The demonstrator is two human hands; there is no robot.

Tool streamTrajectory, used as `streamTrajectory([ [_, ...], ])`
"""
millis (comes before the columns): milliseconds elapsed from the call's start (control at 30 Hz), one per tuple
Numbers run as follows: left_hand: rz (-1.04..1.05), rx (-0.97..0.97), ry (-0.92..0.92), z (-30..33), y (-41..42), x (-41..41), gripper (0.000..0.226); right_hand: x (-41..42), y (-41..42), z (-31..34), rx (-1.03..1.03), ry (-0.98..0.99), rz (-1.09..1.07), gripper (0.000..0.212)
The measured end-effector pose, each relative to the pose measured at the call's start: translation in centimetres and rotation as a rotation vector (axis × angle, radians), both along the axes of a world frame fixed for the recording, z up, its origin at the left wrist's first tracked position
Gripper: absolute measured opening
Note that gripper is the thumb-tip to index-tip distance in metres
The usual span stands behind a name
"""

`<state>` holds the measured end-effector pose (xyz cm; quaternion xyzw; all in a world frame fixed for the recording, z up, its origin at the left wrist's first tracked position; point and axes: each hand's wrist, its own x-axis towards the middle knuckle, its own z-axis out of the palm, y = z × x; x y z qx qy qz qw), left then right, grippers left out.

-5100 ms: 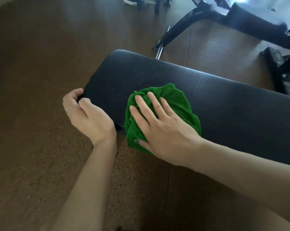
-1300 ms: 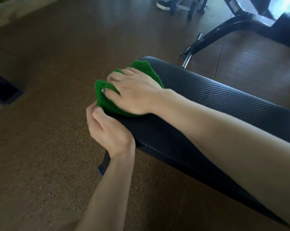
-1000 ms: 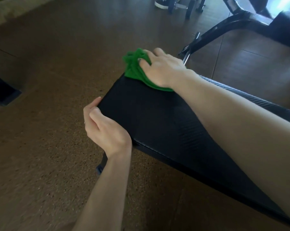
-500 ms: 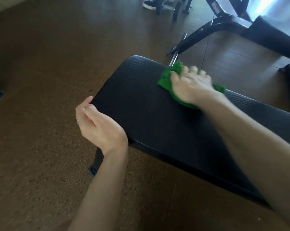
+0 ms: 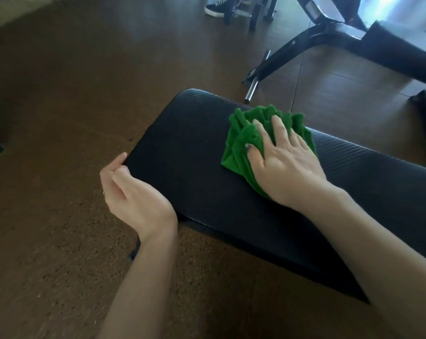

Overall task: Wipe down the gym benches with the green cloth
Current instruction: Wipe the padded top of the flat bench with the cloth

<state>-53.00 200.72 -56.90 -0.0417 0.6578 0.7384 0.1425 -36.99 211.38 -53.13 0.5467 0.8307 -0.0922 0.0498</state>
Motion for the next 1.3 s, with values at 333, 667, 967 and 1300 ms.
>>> streamTrajectory([
  [333,-0.015,-0.003,0.01,0.2,-0.2,0.0,0.033,-4.1,8.9,-0.1,-0.034,0.094,-0.138,0.06],
  [667,-0.027,-0.011,0.002,0.1,-0.5,-0.2,0.036,2.4,-1.5,-0.4,0.024,0.048,0.029,0.062],
  [967,-0.038,-0.003,0.03,0.1,-0.3,-0.2,0.037,-9.3,7.5,-0.3,0.003,0.109,-0.201,0.058],
  [1300,-0.159,0.029,0.057,-0.4,-1.0,-1.2,0.027,-20.6,-1.4,-0.1,-0.01,-0.029,0.386,0.048],
])
